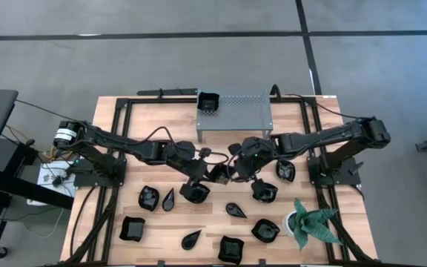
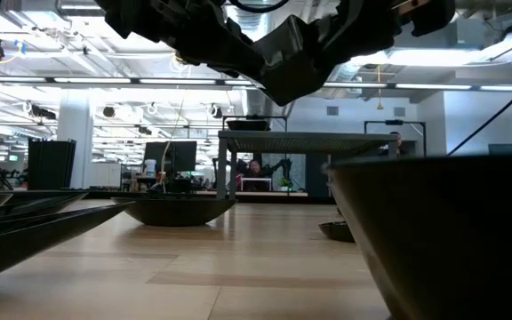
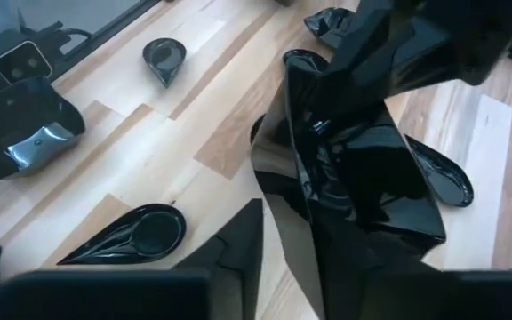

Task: Pick & Place Mini shaped plates
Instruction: Stack the distorted square plate on top of the distorted plate on the shelf

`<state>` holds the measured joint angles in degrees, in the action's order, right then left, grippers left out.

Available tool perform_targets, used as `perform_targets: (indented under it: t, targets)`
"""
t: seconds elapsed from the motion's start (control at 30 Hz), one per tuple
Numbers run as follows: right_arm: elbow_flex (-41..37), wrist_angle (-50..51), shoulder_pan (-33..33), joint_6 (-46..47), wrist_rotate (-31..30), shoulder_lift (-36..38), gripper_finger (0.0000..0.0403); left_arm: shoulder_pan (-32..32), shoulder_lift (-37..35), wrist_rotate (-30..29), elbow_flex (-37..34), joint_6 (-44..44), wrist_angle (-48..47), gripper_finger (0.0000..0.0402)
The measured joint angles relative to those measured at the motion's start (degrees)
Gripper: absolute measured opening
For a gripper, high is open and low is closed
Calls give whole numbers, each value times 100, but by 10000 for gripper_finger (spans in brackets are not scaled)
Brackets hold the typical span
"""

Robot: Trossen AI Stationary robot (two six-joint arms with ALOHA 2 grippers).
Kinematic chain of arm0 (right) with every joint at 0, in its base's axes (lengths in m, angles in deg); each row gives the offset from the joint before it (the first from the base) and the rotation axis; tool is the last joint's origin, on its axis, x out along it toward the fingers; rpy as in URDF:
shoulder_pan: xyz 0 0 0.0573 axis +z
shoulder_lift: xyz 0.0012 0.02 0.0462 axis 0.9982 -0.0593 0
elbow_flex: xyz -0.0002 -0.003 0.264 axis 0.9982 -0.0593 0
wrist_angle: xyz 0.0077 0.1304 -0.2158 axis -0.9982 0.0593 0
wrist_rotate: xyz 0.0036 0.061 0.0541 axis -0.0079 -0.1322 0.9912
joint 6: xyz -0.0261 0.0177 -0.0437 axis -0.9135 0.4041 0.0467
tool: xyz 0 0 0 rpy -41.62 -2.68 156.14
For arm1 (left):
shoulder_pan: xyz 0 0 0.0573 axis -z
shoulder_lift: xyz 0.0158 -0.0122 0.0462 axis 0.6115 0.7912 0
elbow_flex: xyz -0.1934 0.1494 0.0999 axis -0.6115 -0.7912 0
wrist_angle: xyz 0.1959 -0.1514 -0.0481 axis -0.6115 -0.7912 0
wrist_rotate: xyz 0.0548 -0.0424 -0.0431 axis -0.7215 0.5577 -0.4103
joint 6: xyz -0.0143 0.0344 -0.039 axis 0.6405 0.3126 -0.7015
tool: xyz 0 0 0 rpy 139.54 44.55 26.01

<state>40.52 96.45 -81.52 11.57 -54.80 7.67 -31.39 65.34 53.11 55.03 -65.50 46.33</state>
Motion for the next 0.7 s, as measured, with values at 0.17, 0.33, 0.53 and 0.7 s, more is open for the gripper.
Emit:
perform_targets:
  t: [0.17,0.33,0.53,0.7]
  targets:
    - [142,384,89,1,-166,294,114,147,57,-53,-50,-201,9,7]
    - [799,1973,328,123,-1187,926,127,453,137,-1174,17,-149,114,9]
    - [729,2662,470,881,-1434,1812,120,167,-218,-2423,276,1072,-85,10]
    - [-134,2219,416,808,-1448,2330,104,-714,-611,-2457,345,1812,-102,9]
